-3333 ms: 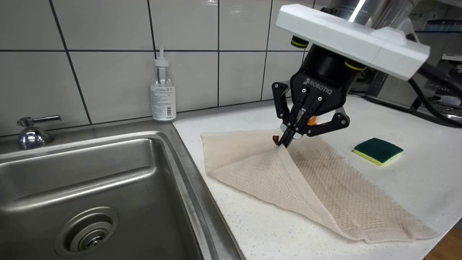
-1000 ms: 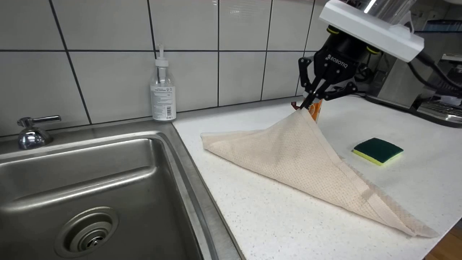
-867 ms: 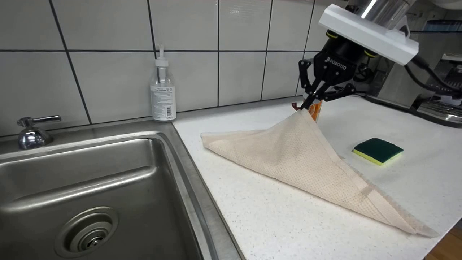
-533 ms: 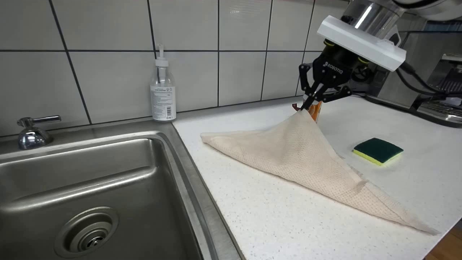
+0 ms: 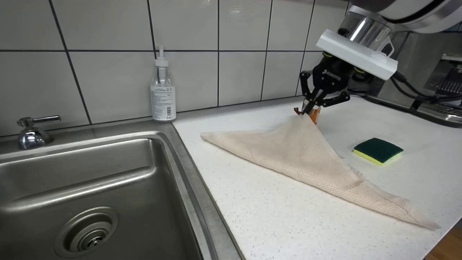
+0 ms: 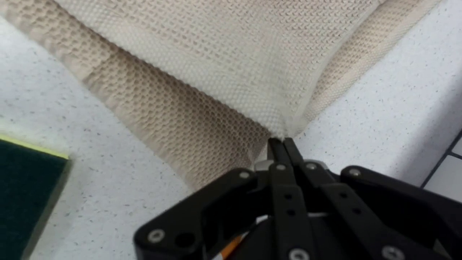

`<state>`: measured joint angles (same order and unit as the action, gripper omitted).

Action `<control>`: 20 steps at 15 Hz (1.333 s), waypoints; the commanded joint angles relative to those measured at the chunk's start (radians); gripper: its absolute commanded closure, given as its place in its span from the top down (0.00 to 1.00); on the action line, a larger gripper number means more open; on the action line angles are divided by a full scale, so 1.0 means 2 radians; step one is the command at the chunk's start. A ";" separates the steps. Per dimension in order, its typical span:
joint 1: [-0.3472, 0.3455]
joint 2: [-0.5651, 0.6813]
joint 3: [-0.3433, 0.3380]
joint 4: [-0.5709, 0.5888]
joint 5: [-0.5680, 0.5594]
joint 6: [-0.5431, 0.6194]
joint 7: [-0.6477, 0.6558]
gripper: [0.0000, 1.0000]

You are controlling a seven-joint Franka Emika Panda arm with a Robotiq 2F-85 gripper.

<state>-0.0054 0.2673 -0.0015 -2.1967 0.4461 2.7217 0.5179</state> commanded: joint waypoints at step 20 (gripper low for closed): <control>-0.009 0.069 -0.036 0.057 -0.010 -0.030 0.009 0.00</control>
<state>-0.0183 0.3809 -0.0627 -2.1294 0.4434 2.6972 0.5166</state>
